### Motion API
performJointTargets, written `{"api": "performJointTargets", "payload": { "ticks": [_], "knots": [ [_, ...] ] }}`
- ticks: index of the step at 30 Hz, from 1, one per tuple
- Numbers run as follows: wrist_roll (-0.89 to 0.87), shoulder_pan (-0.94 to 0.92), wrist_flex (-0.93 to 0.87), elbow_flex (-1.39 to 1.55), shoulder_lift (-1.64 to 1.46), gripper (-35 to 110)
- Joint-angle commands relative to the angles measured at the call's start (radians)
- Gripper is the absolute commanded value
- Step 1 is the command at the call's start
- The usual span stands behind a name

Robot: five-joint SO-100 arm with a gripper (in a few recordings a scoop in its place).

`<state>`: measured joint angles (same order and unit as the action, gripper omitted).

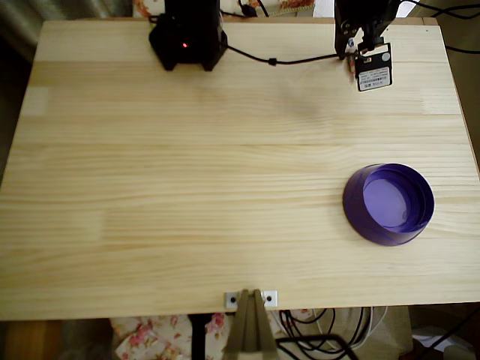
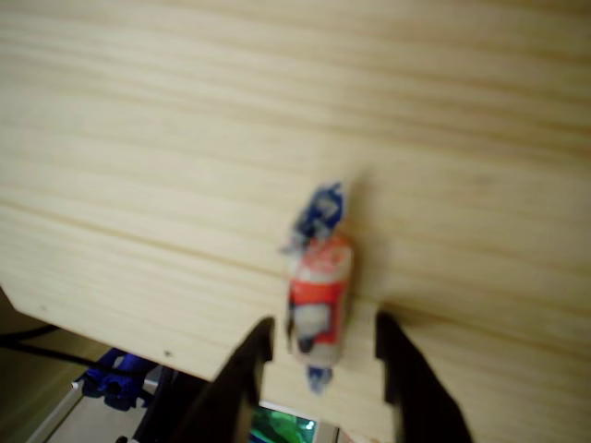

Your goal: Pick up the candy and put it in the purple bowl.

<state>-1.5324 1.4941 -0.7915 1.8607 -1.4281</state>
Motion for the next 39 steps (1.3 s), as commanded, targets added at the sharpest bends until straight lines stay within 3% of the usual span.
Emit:
{"api": "performJointTargets", "payload": {
  "ticks": [1, 9, 19, 29, 39],
  "knots": [
    [-0.572, -0.009, 0.04, 0.005, 0.032, 16],
    [-0.569, -0.009, 0.087, 0.025, 0.044, 15],
    [-0.615, 0.003, 0.161, 0.097, 0.017, 3],
    [-0.618, 0.012, 0.13, 0.101, -0.009, 0],
    [-0.39, -0.058, -0.008, 0.095, -0.17, 0]
  ]
}}
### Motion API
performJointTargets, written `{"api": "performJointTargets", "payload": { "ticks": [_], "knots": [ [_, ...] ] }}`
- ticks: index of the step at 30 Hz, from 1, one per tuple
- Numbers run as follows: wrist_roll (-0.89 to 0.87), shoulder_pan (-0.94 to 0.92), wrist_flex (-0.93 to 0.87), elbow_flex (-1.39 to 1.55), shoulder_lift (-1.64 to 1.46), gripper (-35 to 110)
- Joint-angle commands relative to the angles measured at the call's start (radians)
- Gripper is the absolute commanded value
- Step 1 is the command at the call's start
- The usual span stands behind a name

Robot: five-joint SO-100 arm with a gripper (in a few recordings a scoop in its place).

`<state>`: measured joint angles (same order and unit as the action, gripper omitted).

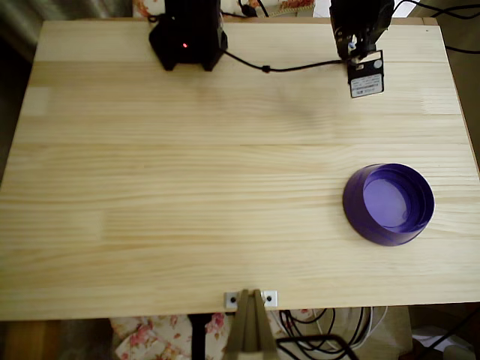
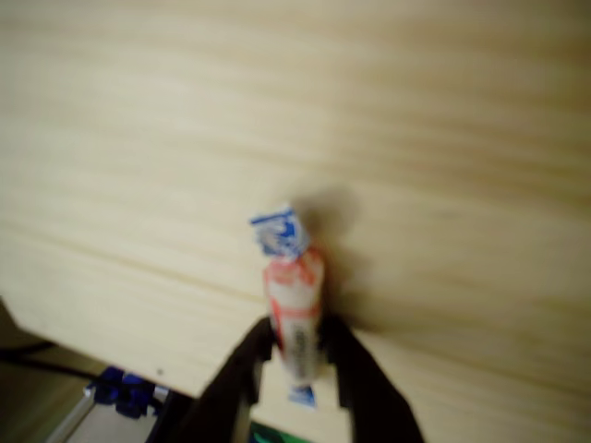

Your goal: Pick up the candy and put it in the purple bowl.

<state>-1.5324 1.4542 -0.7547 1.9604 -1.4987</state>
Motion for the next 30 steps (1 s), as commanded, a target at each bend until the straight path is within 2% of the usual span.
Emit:
{"api": "performJointTargets", "payload": {
  "ticks": [1, 6, 11, 19, 30],
  "knots": [
    [-0.356, -0.031, -0.06, -0.011, -0.12, 0],
    [-0.127, -0.104, -0.19, -0.092, -0.173, 0],
    [0.11, -0.196, -0.195, -0.075, -0.291, 0],
    [0.364, -0.296, -0.069, 0.025, -0.46, 0],
    [0.637, -0.396, 0.083, 0.005, -0.474, 0]
  ]
}}
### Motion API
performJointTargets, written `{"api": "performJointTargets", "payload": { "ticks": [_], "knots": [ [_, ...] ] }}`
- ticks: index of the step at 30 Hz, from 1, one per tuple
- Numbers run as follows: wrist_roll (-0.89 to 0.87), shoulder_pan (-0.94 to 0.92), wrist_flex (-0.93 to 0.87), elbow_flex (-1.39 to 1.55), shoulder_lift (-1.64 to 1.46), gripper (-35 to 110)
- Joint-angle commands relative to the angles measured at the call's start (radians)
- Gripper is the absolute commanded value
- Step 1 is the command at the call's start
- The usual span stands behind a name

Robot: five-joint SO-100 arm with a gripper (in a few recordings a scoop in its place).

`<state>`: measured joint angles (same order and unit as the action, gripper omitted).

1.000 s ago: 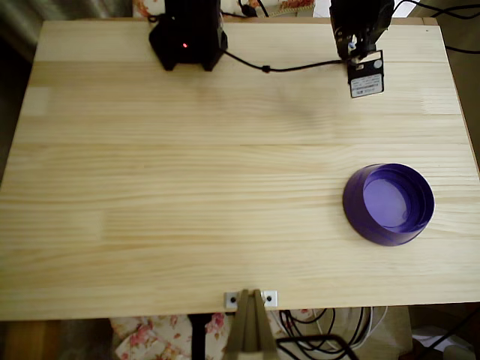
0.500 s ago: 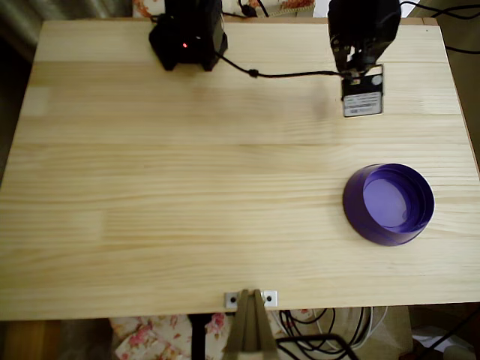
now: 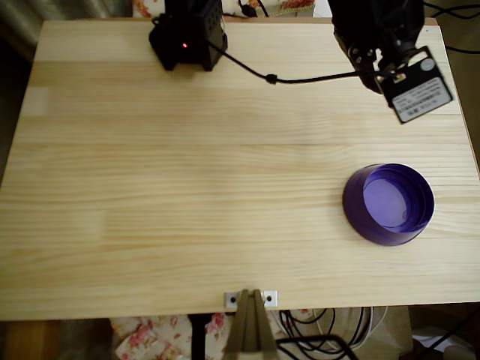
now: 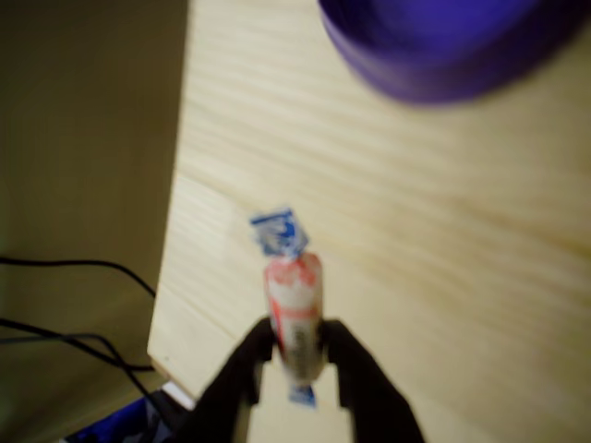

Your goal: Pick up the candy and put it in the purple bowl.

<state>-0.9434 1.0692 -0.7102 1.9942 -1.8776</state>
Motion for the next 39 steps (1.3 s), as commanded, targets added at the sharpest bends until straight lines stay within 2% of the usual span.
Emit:
{"api": "performJointTargets", "payload": {
  "ticks": [1, 10, 14, 20, 29, 39],
  "knots": [
    [0.063, -0.017, 0.046, -0.037, -0.091, 0],
    [0.272, -0.081, 0.187, -0.123, 0.017, 0],
    [0.359, -0.11, 0.138, -0.272, 0.153, 0],
    [0.442, -0.155, 0.256, -0.27, 0.206, 0],
    [0.525, -0.227, 0.362, -0.259, 0.199, 0],
    [0.503, -0.288, 0.462, -0.227, 0.245, 1]
  ]
}}
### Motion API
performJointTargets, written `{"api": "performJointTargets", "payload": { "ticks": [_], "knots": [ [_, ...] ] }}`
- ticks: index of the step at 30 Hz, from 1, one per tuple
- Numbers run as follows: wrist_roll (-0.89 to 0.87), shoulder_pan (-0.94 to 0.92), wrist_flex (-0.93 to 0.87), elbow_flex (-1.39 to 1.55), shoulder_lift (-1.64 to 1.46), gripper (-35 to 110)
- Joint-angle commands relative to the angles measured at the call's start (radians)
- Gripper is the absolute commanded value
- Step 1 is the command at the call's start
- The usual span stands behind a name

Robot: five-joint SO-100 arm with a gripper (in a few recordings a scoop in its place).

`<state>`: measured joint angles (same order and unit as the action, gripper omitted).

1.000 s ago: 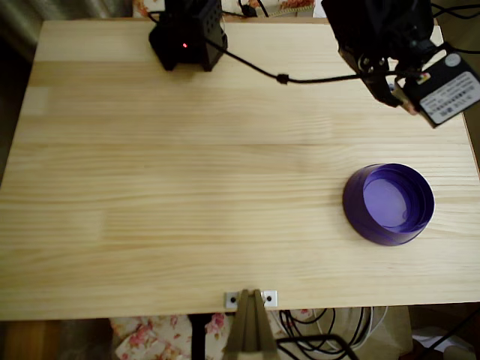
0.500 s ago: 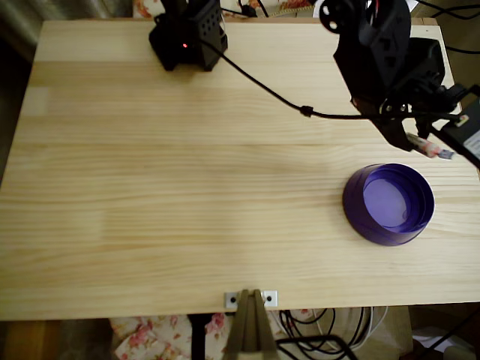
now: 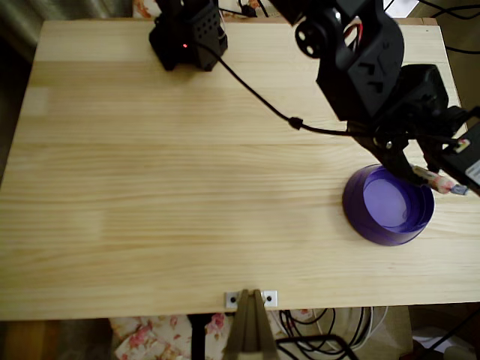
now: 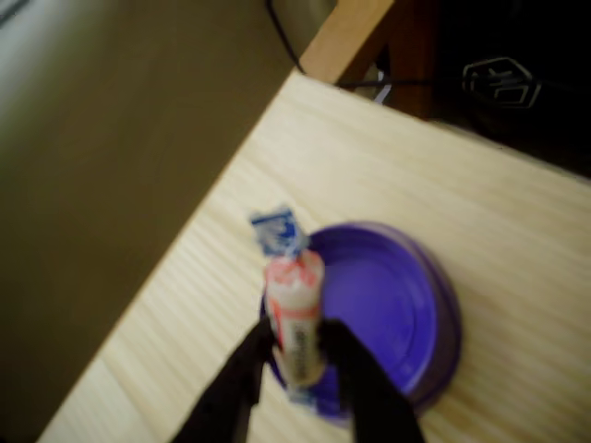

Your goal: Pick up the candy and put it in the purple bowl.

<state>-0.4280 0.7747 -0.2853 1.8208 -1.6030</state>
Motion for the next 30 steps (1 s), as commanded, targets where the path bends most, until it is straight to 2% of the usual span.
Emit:
{"api": "performJointTargets", "payload": {
  "ticks": [1, 22, 30],
  "knots": [
    [-0.017, 0.008, 0.044, -0.054, -0.02, 2],
    [-0.097, 0.037, 0.098, -0.009, 0.069, 15],
    [-0.109, 0.037, 0.101, -0.006, 0.066, 15]
  ]
}}
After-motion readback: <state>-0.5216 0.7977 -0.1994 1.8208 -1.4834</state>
